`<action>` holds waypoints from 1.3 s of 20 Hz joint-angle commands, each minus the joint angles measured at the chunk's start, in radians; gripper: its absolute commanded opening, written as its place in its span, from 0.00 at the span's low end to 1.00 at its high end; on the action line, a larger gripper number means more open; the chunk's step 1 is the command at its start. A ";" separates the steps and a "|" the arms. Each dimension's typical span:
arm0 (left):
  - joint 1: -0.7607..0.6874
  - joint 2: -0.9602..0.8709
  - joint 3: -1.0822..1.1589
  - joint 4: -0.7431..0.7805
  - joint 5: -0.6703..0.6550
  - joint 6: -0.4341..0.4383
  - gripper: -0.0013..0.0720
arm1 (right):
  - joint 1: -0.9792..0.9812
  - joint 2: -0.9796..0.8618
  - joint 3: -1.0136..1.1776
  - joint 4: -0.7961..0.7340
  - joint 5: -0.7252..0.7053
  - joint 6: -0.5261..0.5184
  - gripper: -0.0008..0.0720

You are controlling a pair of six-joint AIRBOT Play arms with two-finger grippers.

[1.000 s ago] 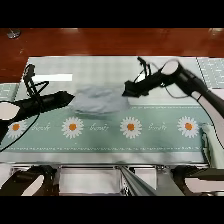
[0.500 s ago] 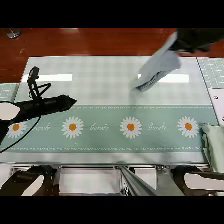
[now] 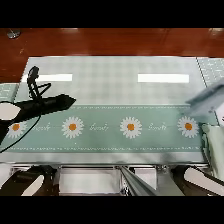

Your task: Fold the shirts.

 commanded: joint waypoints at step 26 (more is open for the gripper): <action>0.071 -0.210 0.735 0.133 -0.223 0.060 0.05 | 0.409 0.155 -0.486 0.303 -0.859 -0.256 0.05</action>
